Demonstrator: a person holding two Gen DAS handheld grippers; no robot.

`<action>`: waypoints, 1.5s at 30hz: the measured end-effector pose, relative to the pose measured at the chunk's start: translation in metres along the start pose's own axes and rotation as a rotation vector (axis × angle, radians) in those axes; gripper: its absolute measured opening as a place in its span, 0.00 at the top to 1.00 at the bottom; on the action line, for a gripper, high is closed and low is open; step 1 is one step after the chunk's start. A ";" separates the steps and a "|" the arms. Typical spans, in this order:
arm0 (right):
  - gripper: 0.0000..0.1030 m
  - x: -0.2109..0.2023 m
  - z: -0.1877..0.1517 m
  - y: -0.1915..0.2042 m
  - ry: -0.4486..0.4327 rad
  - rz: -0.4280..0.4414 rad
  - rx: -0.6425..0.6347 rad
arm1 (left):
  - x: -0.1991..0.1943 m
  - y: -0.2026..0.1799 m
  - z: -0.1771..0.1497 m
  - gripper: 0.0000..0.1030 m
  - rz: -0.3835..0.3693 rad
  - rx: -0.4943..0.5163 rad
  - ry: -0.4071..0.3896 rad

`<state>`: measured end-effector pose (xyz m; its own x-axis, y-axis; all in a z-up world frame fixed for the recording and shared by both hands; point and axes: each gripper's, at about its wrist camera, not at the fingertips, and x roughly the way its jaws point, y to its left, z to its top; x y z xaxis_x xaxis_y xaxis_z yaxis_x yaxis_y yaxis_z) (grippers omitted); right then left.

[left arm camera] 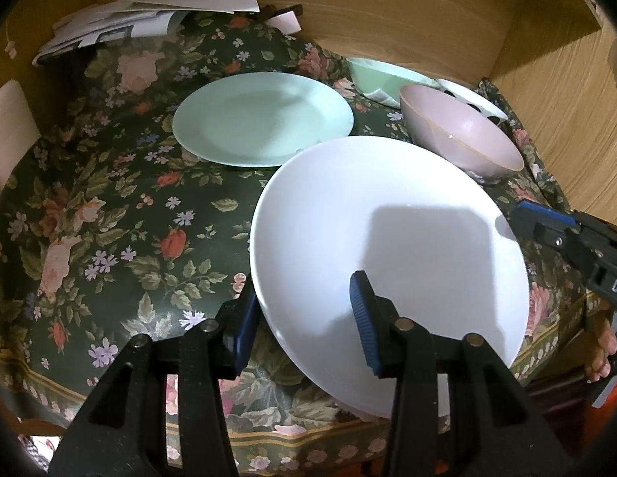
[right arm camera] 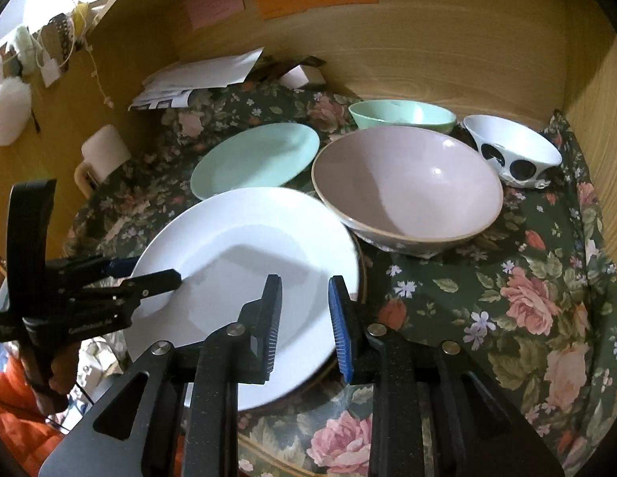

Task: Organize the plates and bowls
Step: 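Move both tools over to the mint-green plate, then close both tools on the mint-green plate rim and lift it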

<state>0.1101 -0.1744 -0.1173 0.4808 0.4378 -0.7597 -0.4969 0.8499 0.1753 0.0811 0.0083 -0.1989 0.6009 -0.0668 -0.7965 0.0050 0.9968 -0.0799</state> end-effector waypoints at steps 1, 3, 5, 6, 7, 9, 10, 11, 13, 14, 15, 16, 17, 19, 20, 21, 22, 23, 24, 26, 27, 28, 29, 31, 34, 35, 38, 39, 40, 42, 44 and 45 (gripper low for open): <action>0.78 0.001 -0.001 -0.001 0.003 -0.001 0.004 | 0.000 -0.001 0.000 0.55 0.004 0.004 -0.001; 0.77 0.001 -0.001 -0.003 0.002 -0.010 0.012 | 0.000 -0.002 -0.001 0.54 0.002 0.003 -0.005; 0.73 0.000 0.000 -0.007 -0.009 -0.015 0.026 | 0.001 -0.001 0.000 0.53 0.000 0.003 -0.005; 0.71 -0.002 0.001 -0.007 -0.017 -0.017 0.030 | 0.000 0.000 0.000 0.51 0.003 0.004 -0.013; 0.68 -0.004 0.002 -0.006 -0.023 -0.020 0.032 | -0.002 0.001 0.001 0.47 0.014 0.006 -0.025; 0.63 -0.009 0.006 -0.005 -0.046 -0.026 0.028 | -0.008 0.004 0.004 0.39 0.036 0.006 -0.066; 0.60 -0.011 0.009 -0.004 -0.061 -0.031 0.024 | -0.013 0.005 0.006 0.35 0.047 0.005 -0.090; 0.58 -0.014 0.012 -0.002 -0.076 -0.033 0.019 | -0.018 0.007 0.008 0.33 0.055 0.003 -0.114; 0.52 -0.017 0.019 0.001 -0.107 -0.040 0.005 | -0.029 0.011 0.014 0.29 0.074 -0.003 -0.167; 0.52 -0.018 0.021 0.003 -0.118 -0.042 0.000 | -0.033 0.014 0.018 0.27 0.079 -0.010 -0.198; 0.49 -0.020 0.027 0.006 -0.133 -0.042 -0.009 | -0.039 0.017 0.022 0.21 0.085 -0.031 -0.238; 0.47 -0.020 0.031 0.008 -0.142 -0.037 -0.016 | -0.045 0.021 0.026 0.16 0.090 -0.043 -0.269; 0.46 -0.021 0.036 0.010 -0.148 -0.031 -0.022 | -0.051 0.025 0.030 0.15 0.096 -0.055 -0.300; 0.42 -0.019 0.045 0.014 -0.158 -0.023 -0.032 | -0.060 0.031 0.040 0.14 0.111 -0.071 -0.343; 0.40 -0.017 0.050 0.016 -0.163 -0.024 -0.036 | -0.062 0.034 0.044 0.13 0.115 -0.077 -0.359; 0.37 -0.016 0.055 0.017 -0.169 -0.022 -0.039 | -0.065 0.038 0.049 0.12 0.119 -0.085 -0.376; 0.35 -0.015 0.059 0.019 -0.173 -0.023 -0.041 | -0.068 0.042 0.054 0.10 0.120 -0.098 -0.391; 0.34 -0.013 0.064 0.020 -0.176 -0.022 -0.044 | -0.069 0.045 0.057 0.10 0.119 -0.106 -0.399; 0.33 -0.011 0.069 0.021 -0.176 -0.021 -0.047 | -0.069 0.050 0.061 0.09 0.117 -0.117 -0.406; 0.31 -0.007 0.078 0.023 -0.171 -0.023 -0.062 | -0.067 0.058 0.069 0.08 0.116 -0.141 -0.413; 0.30 -0.005 0.081 0.023 -0.169 -0.026 -0.072 | -0.065 0.064 0.074 0.08 0.114 -0.156 -0.410; 0.29 -0.001 0.086 0.025 -0.166 -0.035 -0.084 | -0.062 0.068 0.077 0.08 0.112 -0.165 -0.405; 0.29 0.002 0.089 0.026 -0.163 -0.038 -0.091 | -0.058 0.073 0.082 0.08 0.113 -0.173 -0.393; 0.29 0.010 0.097 0.028 -0.150 -0.037 -0.112 | -0.049 0.081 0.088 0.08 0.119 -0.187 -0.369; 0.29 0.028 0.111 0.027 -0.123 -0.043 -0.119 | -0.033 0.092 0.095 0.08 0.132 -0.204 -0.323; 0.29 0.034 0.115 0.026 -0.113 -0.046 -0.118 | -0.028 0.096 0.097 0.08 0.133 -0.210 -0.307; 0.29 0.051 0.126 0.023 -0.079 -0.037 -0.113 | -0.009 0.107 0.104 0.08 0.133 -0.231 -0.250; 0.29 0.059 0.129 0.021 -0.061 -0.035 -0.109 | -0.003 0.110 0.107 0.08 0.137 -0.236 -0.233; 0.29 0.067 0.133 0.019 -0.042 -0.026 -0.108 | 0.003 0.113 0.109 0.08 0.143 -0.239 -0.216; 0.30 0.080 0.138 0.017 -0.007 -0.018 -0.105 | 0.013 0.116 0.113 0.08 0.147 -0.241 -0.188; 0.30 0.092 0.142 0.015 0.021 -0.006 -0.104 | 0.024 0.120 0.117 0.08 0.148 -0.242 -0.162; 0.30 0.100 0.146 0.013 0.045 -0.003 -0.099 | 0.027 0.120 0.117 0.08 0.148 -0.244 -0.156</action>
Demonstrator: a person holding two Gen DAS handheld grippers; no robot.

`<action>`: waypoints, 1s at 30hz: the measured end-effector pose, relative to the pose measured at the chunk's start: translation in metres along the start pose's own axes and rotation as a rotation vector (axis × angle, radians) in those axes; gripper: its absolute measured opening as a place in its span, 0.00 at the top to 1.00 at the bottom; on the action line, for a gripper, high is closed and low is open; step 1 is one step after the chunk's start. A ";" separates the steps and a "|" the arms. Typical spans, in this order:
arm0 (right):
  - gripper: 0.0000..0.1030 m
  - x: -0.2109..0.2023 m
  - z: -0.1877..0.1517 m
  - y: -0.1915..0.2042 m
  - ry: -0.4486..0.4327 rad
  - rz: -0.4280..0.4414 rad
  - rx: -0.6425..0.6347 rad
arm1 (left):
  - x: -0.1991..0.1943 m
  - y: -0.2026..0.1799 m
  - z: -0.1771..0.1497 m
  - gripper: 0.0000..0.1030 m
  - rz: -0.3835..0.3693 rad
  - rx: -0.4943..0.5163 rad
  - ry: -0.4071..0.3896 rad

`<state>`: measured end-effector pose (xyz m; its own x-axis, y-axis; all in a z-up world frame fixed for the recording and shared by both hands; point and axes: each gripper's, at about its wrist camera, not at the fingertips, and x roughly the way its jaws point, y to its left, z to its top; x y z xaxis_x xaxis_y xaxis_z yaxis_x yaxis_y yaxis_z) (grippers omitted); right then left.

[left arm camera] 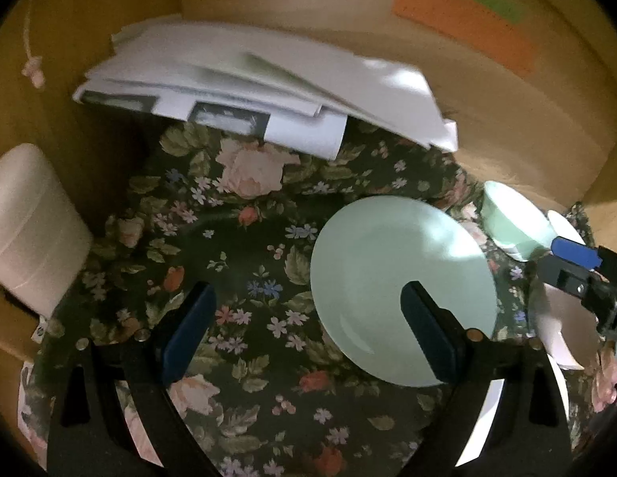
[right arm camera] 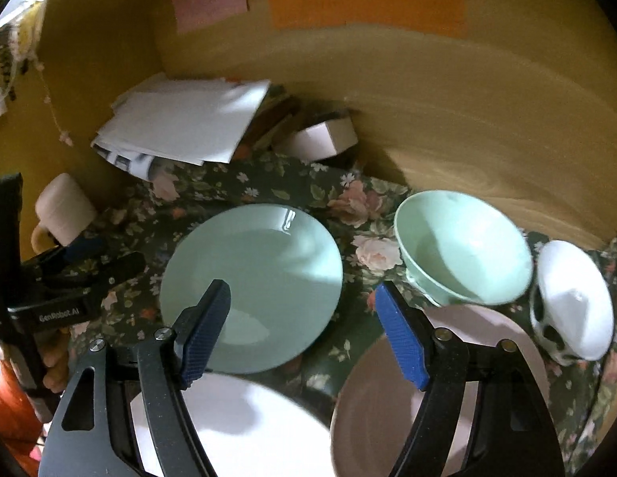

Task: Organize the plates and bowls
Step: 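Close both tools on the mint-green plate rim and lift it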

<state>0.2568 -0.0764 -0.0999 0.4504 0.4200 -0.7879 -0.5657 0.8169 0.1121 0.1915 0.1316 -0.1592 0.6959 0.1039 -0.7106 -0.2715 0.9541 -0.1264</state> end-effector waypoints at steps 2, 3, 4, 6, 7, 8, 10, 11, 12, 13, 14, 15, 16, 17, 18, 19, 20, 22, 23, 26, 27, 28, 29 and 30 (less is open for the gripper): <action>0.33 0.010 0.003 -0.004 0.030 0.008 0.007 | 0.009 0.000 0.001 0.08 0.001 0.002 0.022; 0.37 0.018 0.006 -0.006 0.051 0.010 0.007 | 0.013 0.000 0.001 0.08 -0.003 0.002 0.035; 0.41 0.025 0.008 -0.007 0.073 0.006 0.005 | 0.017 0.000 0.000 0.09 -0.007 0.004 0.049; 0.45 0.036 0.011 -0.009 0.115 0.002 -0.001 | 0.024 0.000 0.000 0.14 -0.004 0.008 0.066; 0.48 0.043 0.012 -0.010 0.138 0.004 0.000 | 0.028 0.000 0.000 0.18 -0.002 0.013 0.079; 0.50 0.046 0.012 -0.011 0.153 0.006 0.002 | 0.032 0.000 0.000 0.21 -0.005 0.015 0.093; 0.57 0.054 0.015 -0.015 0.186 0.012 0.008 | 0.039 0.001 -0.001 0.29 -0.012 0.015 0.119; 0.58 0.060 0.016 -0.017 0.206 0.012 0.013 | 0.041 0.001 -0.001 0.31 -0.014 0.013 0.126; 0.60 0.064 0.016 -0.018 0.218 0.010 0.017 | 0.044 0.002 -0.002 0.35 -0.017 0.009 0.133; 0.62 0.068 0.017 -0.019 0.233 0.006 0.021 | 0.046 0.003 -0.002 0.40 -0.020 0.007 0.140; 0.63 0.071 0.018 -0.020 0.241 0.004 0.021 | 0.048 0.004 -0.003 0.42 -0.024 0.007 0.149; 0.66 0.075 0.018 -0.021 0.255 -0.001 0.021 | 0.050 0.004 -0.002 0.46 -0.029 0.005 0.156; 0.68 0.078 0.019 -0.022 0.265 -0.002 0.023 | 0.052 0.005 -0.003 0.49 -0.034 0.004 0.165; 0.69 0.081 0.019 -0.022 0.275 0.000 0.024 | 0.054 0.005 -0.003 0.51 -0.036 0.002 0.171; 0.70 0.084 0.018 -0.022 0.288 0.000 0.025 | 0.055 0.005 -0.003 0.54 -0.034 0.003 0.174; 0.71 0.086 0.018 -0.022 0.296 -0.005 0.027 | 0.055 0.005 -0.003 0.55 -0.033 0.007 0.171; 0.71 0.088 0.018 -0.023 0.303 -0.008 0.029 | 0.054 0.004 -0.003 0.56 -0.038 0.013 0.169; 0.73 0.091 0.018 -0.023 0.319 0.000 0.033 | 0.056 0.002 -0.003 0.62 -0.054 0.026 0.178; 0.73 0.093 0.018 -0.023 0.325 0.000 0.033 | 0.056 0.001 -0.004 0.63 -0.058 0.034 0.177; 0.74 0.098 0.017 -0.022 0.356 0.021 0.036 | 0.058 -0.004 -0.004 0.70 -0.085 0.057 0.185; 0.74 0.101 0.016 -0.022 0.372 0.026 0.036 | 0.061 -0.007 -0.003 0.72 -0.092 0.060 0.191; 0.74 0.105 0.016 -0.021 0.385 0.029 0.032 | 0.061 -0.008 -0.003 0.72 -0.101 0.061 0.198; 0.74 0.106 0.015 -0.021 0.389 0.029 0.029 | 0.062 -0.009 -0.003 0.72 -0.109 0.064 0.205; 0.73 0.108 0.017 -0.019 0.392 0.026 0.023 | 0.063 -0.011 -0.003 0.72 -0.113 0.067 0.209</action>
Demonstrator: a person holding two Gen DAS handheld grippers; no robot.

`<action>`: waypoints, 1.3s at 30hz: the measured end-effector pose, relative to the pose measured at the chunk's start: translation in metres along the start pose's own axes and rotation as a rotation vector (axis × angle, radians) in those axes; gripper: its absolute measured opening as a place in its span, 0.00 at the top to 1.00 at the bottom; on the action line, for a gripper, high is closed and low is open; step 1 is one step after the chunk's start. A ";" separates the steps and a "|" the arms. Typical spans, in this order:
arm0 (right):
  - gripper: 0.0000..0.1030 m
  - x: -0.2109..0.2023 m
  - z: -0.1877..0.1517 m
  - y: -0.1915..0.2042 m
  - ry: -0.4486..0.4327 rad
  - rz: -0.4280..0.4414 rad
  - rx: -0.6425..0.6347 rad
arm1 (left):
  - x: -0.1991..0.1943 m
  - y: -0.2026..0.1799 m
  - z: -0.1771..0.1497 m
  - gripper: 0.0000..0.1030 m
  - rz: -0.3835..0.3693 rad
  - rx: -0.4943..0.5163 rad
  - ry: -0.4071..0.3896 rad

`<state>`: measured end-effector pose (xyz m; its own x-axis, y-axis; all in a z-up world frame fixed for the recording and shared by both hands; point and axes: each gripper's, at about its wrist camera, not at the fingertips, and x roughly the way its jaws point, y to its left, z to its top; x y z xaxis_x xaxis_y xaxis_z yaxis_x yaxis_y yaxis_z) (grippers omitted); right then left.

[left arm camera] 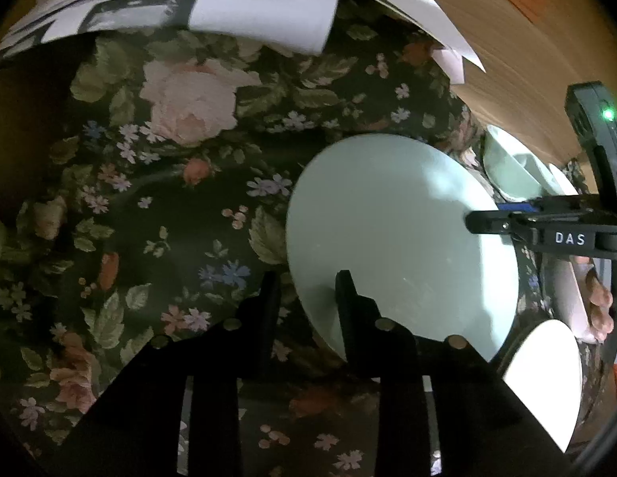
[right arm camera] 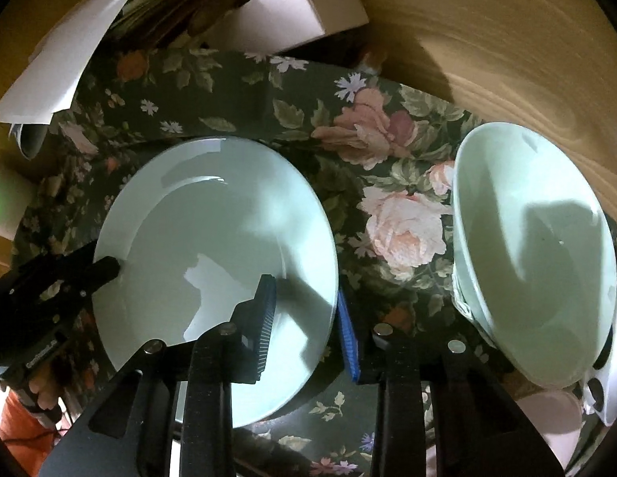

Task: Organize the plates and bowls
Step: 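Close both tools on the mint-green plate rim and lift it, then carry the mint-green plate with both tools over the white plate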

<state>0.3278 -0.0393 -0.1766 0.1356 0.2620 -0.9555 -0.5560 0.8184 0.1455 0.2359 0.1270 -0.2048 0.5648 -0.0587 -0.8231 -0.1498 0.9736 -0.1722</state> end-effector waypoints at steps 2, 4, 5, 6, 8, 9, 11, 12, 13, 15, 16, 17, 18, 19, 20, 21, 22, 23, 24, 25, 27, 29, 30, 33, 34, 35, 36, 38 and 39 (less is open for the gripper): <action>0.73 0.000 -0.001 0.003 0.003 -0.004 -0.013 | 0.003 -0.004 0.000 0.72 -0.007 0.009 0.010; 0.73 0.001 -0.002 0.005 0.006 0.004 -0.021 | 0.006 -0.009 0.000 0.72 -0.008 0.030 0.017; 0.73 0.001 -0.002 0.006 0.005 0.002 -0.027 | 0.008 -0.014 0.001 0.72 0.003 0.041 0.020; 0.73 0.002 -0.002 0.007 0.001 -0.003 -0.031 | 0.010 -0.016 0.002 0.72 0.011 0.053 0.022; 0.74 0.004 -0.004 0.007 -0.005 -0.007 -0.026 | 0.011 -0.019 0.003 0.72 0.017 0.062 0.025; 0.74 0.006 -0.006 0.008 -0.008 -0.009 -0.024 | 0.011 -0.018 0.003 0.72 0.017 0.064 0.027; 0.75 0.005 -0.008 0.011 -0.015 -0.009 -0.022 | 0.009 -0.017 0.003 0.72 0.020 0.060 0.029; 0.77 0.002 -0.010 0.012 -0.021 -0.012 -0.024 | 0.009 -0.016 0.003 0.72 0.020 0.054 0.028; 0.77 -0.001 -0.012 0.012 -0.028 -0.013 -0.026 | 0.004 -0.012 0.002 0.72 0.019 0.046 0.026; 0.78 -0.006 -0.014 0.016 -0.040 -0.012 -0.028 | 0.000 -0.007 0.002 0.72 0.020 0.030 0.020; 0.78 -0.011 -0.016 0.016 -0.046 -0.012 -0.029 | -0.003 -0.004 0.001 0.72 0.021 0.023 0.016; 0.79 -0.014 -0.018 0.017 -0.050 -0.012 -0.032 | -0.005 -0.003 0.001 0.72 0.024 0.018 0.011; 0.79 -0.016 -0.019 0.020 -0.059 -0.011 -0.035 | -0.007 -0.001 0.001 0.72 0.025 0.012 0.007; 0.79 -0.018 -0.019 0.022 -0.064 -0.008 -0.038 | -0.010 0.002 0.001 0.72 0.025 0.007 0.003; 0.79 -0.021 -0.020 0.025 -0.070 -0.002 -0.035 | -0.012 0.003 0.000 0.72 0.028 0.003 -0.002; 0.79 -0.023 -0.022 0.027 -0.072 0.003 -0.034 | -0.014 0.004 0.000 0.72 0.030 -0.001 -0.005; 0.80 -0.025 -0.023 0.029 -0.076 0.009 -0.032 | -0.018 0.006 -0.001 0.72 0.033 -0.004 -0.012; 0.80 -0.026 -0.023 0.031 -0.079 0.012 -0.032 | -0.021 0.007 -0.001 0.72 0.036 -0.007 -0.021; 0.80 -0.028 -0.025 0.034 -0.084 0.018 -0.032 | -0.023 0.007 -0.002 0.72 0.039 -0.010 -0.026; 0.80 -0.030 -0.025 0.036 -0.087 0.021 -0.031 | -0.027 0.009 -0.003 0.72 0.042 -0.012 -0.034; 0.81 -0.034 -0.028 0.042 -0.098 0.031 -0.031 | -0.034 0.011 -0.004 0.72 0.044 -0.018 -0.046; 0.80 -0.037 -0.030 0.047 -0.111 0.036 -0.033 | -0.041 0.013 -0.005 0.72 0.045 -0.024 -0.057; 0.81 -0.037 -0.029 0.048 -0.118 0.038 -0.035 | -0.047 0.016 -0.008 0.72 0.043 -0.027 -0.064; 0.81 -0.038 -0.029 0.051 -0.136 0.043 -0.051 | -0.059 0.019 -0.010 0.72 0.045 -0.029 -0.083; 0.81 -0.039 -0.029 0.055 -0.138 0.043 -0.053 | -0.063 0.019 -0.011 0.72 0.046 -0.028 -0.090; 0.80 -0.038 -0.028 0.054 -0.142 0.044 -0.055 | -0.067 0.019 -0.012 0.72 0.046 -0.027 -0.097; 0.80 -0.040 -0.030 0.056 -0.148 0.046 -0.055 | -0.071 0.020 -0.015 0.72 0.046 -0.026 -0.102; 0.81 -0.042 -0.033 0.056 -0.159 0.047 -0.058 | -0.077 0.019 -0.017 0.72 0.047 -0.023 -0.110; 0.81 -0.045 -0.035 0.058 -0.167 0.046 -0.057 | -0.080 0.018 -0.019 0.72 0.047 -0.022 -0.114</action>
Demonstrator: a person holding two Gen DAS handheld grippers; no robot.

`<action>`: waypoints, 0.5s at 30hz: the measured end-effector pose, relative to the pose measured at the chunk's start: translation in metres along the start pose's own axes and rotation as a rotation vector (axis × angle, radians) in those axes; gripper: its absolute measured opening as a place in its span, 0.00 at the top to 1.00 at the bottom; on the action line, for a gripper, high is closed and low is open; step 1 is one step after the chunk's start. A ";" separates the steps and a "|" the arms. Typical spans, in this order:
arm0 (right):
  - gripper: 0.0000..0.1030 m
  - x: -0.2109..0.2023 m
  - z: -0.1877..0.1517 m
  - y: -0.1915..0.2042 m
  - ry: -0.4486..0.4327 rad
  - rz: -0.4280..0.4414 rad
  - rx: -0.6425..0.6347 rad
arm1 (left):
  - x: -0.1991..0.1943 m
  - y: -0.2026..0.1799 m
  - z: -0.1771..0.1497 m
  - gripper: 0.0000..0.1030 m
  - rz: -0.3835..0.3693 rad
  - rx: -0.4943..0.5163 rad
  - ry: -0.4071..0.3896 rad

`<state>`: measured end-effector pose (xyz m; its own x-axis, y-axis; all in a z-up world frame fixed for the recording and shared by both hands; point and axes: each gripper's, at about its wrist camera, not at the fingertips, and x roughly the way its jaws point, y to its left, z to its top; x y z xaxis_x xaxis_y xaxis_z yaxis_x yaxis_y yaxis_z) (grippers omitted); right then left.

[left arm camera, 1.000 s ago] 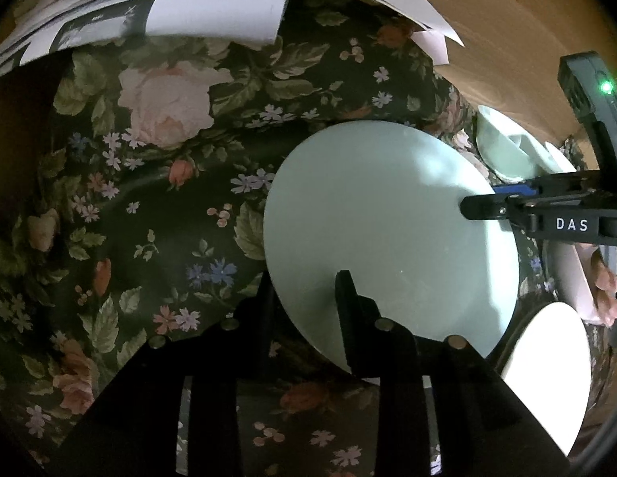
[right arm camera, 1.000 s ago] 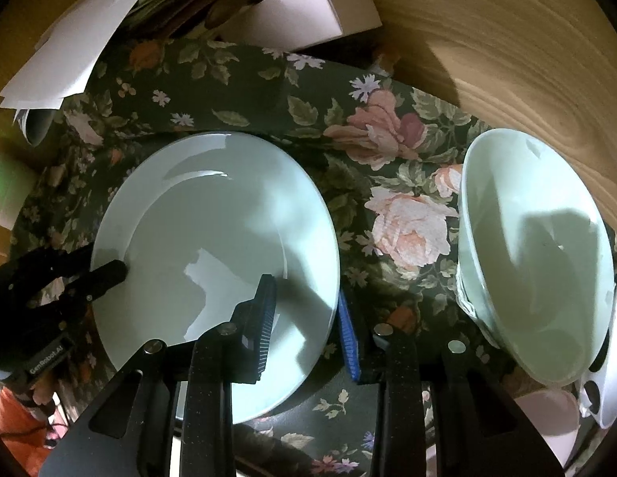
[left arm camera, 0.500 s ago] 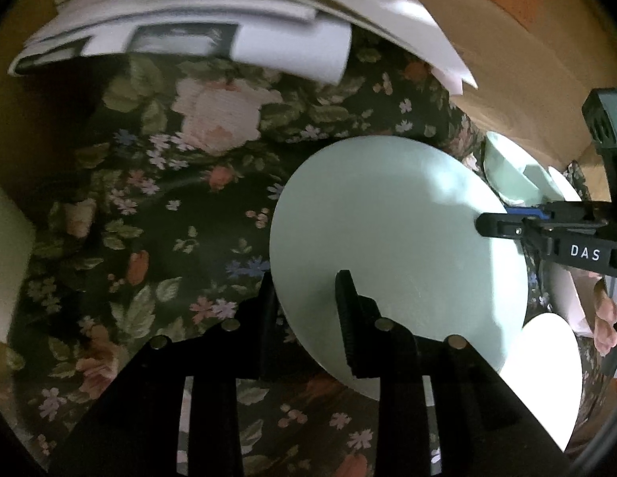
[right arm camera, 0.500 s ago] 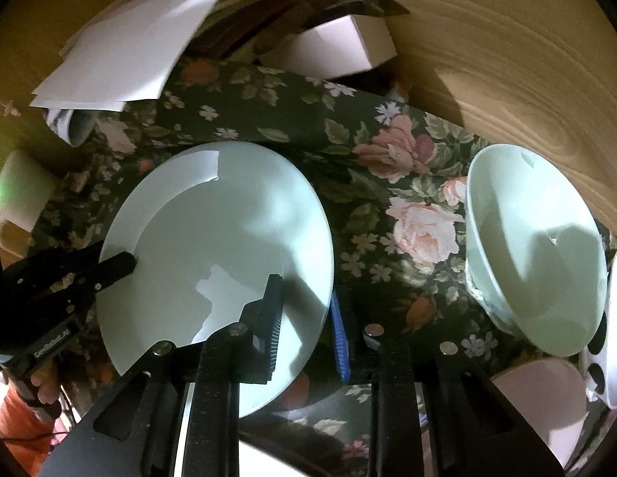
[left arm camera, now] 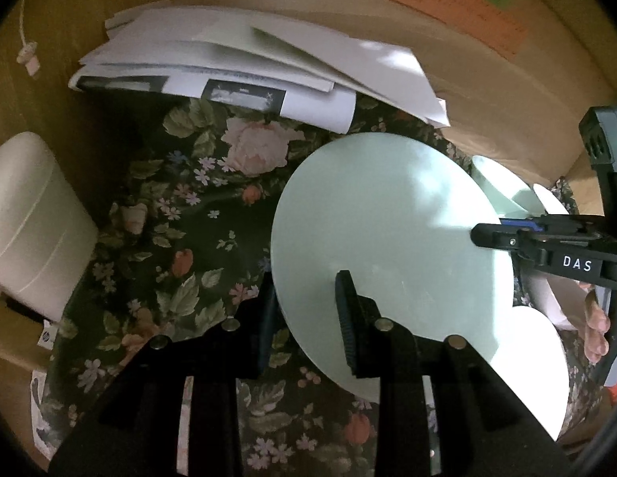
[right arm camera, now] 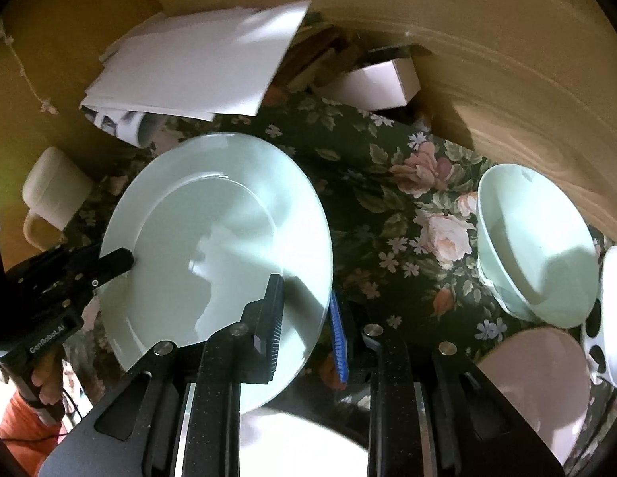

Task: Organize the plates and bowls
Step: 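Carry the mint-green plate with both tools over the white plate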

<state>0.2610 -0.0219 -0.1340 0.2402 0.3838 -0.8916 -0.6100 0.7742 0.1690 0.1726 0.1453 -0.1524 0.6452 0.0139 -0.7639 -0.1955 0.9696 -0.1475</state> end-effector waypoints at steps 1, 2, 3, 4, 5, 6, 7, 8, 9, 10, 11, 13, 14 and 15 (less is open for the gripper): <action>0.81 -0.002 -0.002 0.002 -0.005 0.000 0.001 | -0.004 0.001 -0.002 0.72 -0.001 0.002 -0.004; 0.81 -0.003 -0.004 0.002 -0.008 0.001 0.002 | -0.007 0.001 -0.003 0.72 -0.002 0.003 -0.007; 0.81 -0.006 -0.006 0.003 -0.014 0.002 0.004 | -0.010 0.001 -0.004 0.72 -0.005 0.003 -0.011; 0.81 -0.007 -0.007 0.003 -0.016 0.003 0.006 | -0.011 -0.001 -0.005 0.72 -0.006 0.003 -0.013; 0.81 -0.010 -0.010 0.003 -0.021 0.003 0.009 | -0.012 -0.002 -0.005 0.72 -0.008 0.002 -0.015; 0.81 -0.012 -0.012 0.003 -0.024 0.003 0.010 | -0.016 -0.002 -0.007 0.72 -0.011 0.002 -0.017; 0.81 -0.015 -0.015 0.003 -0.028 0.000 0.011 | -0.019 -0.002 -0.008 0.72 -0.014 0.003 -0.020; 0.81 -0.021 -0.018 -0.002 -0.030 0.001 0.010 | -0.022 -0.003 -0.009 0.72 -0.016 0.006 -0.025; 0.81 -0.024 -0.021 -0.002 -0.035 -0.002 0.012 | -0.020 -0.009 -0.009 0.72 -0.017 0.008 -0.027; 0.81 -0.027 -0.023 -0.003 -0.039 -0.003 0.014 | -0.022 -0.011 -0.010 0.72 -0.019 0.011 -0.030; 0.81 -0.030 -0.026 -0.003 -0.043 -0.005 0.016 | -0.024 -0.013 -0.011 0.72 -0.021 0.015 -0.033; 0.81 -0.037 -0.031 -0.005 -0.053 -0.006 0.021 | -0.026 -0.019 -0.010 0.72 -0.032 0.018 -0.027; 0.81 -0.039 -0.033 -0.006 -0.056 -0.008 0.022 | -0.029 -0.019 -0.011 0.72 -0.035 0.020 -0.028; 0.81 -0.043 -0.036 -0.007 -0.062 -0.010 0.025 | -0.034 -0.021 -0.011 0.72 -0.041 0.022 -0.025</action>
<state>0.2279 -0.0615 -0.1119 0.2935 0.4059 -0.8655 -0.5886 0.7901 0.1709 0.1462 0.1218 -0.1303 0.6709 -0.0200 -0.7413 -0.1522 0.9746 -0.1641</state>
